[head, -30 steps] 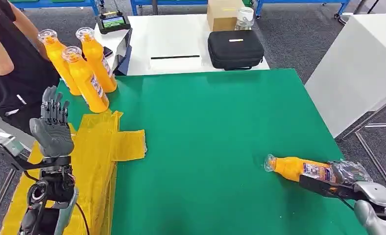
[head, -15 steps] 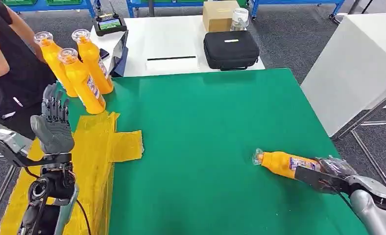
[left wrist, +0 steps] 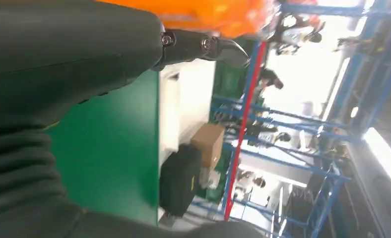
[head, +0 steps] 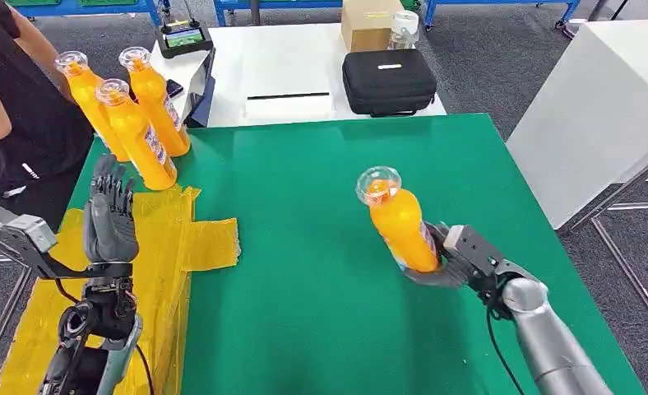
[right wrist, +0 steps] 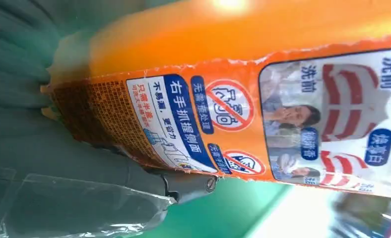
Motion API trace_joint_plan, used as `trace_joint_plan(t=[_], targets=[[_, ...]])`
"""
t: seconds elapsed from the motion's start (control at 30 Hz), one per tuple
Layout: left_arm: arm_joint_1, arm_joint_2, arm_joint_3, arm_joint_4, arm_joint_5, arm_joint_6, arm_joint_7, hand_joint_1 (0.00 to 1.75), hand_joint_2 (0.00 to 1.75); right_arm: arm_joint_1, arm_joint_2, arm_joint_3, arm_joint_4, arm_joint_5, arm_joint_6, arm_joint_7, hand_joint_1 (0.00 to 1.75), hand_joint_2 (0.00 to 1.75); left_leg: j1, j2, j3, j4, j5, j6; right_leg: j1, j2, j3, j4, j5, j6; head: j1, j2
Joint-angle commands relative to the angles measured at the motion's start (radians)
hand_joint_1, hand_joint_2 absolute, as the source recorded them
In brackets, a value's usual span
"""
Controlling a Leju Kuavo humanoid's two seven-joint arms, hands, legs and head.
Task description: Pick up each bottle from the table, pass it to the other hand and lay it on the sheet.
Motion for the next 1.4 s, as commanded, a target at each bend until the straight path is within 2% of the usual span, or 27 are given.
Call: trace_joint_plan(t=[0.03,0.07,0.1,0.33,0.5,0.73,1.13,1.4], targets=[[-0.022,-0.03,-0.092,0.039,0.048,-0.015,0.013,0.0,1.75,-0.195,0.224,0.155,0.075,0.019,-0.089,0.051,1.75,1.75,-0.001,0.009,0.003,0.0,-0.001,0.0,0.0,0.007,0.0,0.001,0.001,-0.002,0.0,0.0],[-0.032,-0.035,-0.102,0.039,0.056,-0.019,0.014,0.0,1.75,-0.206,0.252,0.169,0.087,0.027,-0.102,0.066,1.75,1.75,-0.001,0.01,0.003,0.0,-0.002,0.0,0.0,0.007,0.0,0.001,0.001,-0.002,0.0,0.0],[-0.031,-0.036,-0.156,-0.016,0.06,-0.005,0.004,0.0,1.75,-0.257,0.359,0.249,0.201,0.089,-0.239,0.092,1.75,1.75,0.0,0.006,0.0,0.0,-0.001,0.0,0.0,0.005,-0.002,0.0,0.001,-0.001,0.0,0.0],[-0.023,-0.027,-0.169,-0.029,0.068,0.009,0.003,0.0,1.75,-0.271,0.351,0.268,0.232,0.088,-0.274,0.071,1.75,1.75,-0.001,0.001,0.0,0.0,-0.001,0.0,0.0,-0.001,-0.001,0.0,-0.001,-0.001,0.0,0.0],[-0.065,-0.066,-0.263,-0.03,0.039,0.024,0.024,0.0,1.75,-0.318,0.464,0.3,0.341,0.123,-0.374,0.131,1.75,1.75,-0.001,-0.001,-0.002,0.001,-0.001,0.0,-0.001,-0.003,-0.002,0.001,-0.001,-0.002,0.0,0.0],[-0.121,-0.102,-0.346,0.065,0.049,0.047,0.028,0.0,1.75,-0.373,0.538,0.373,0.428,0.12,-0.413,0.146,1.75,1.75,-0.001,-0.004,-0.003,0.0,0.001,-0.001,-0.001,-0.005,-0.003,0.001,-0.001,-0.001,0.0,0.0],[-0.136,-0.138,-0.352,0.053,0.105,0.051,0.036,0.0,1.75,-0.369,0.575,0.418,0.404,0.173,-0.445,0.156,1.75,1.75,-0.001,-0.004,-0.002,0.0,0.0,-0.001,-0.001,-0.006,-0.002,0.001,-0.002,-0.002,0.0,0.0],[-0.151,-0.14,-0.367,0.055,0.113,0.05,0.038,0.0,1.75,-0.356,0.586,0.445,0.414,0.196,-0.44,0.158,1.75,1.75,0.0,-0.005,-0.005,0.0,0.001,-0.001,0.0,-0.005,-0.004,0.0,-0.001,-0.001,0.0,0.0]])
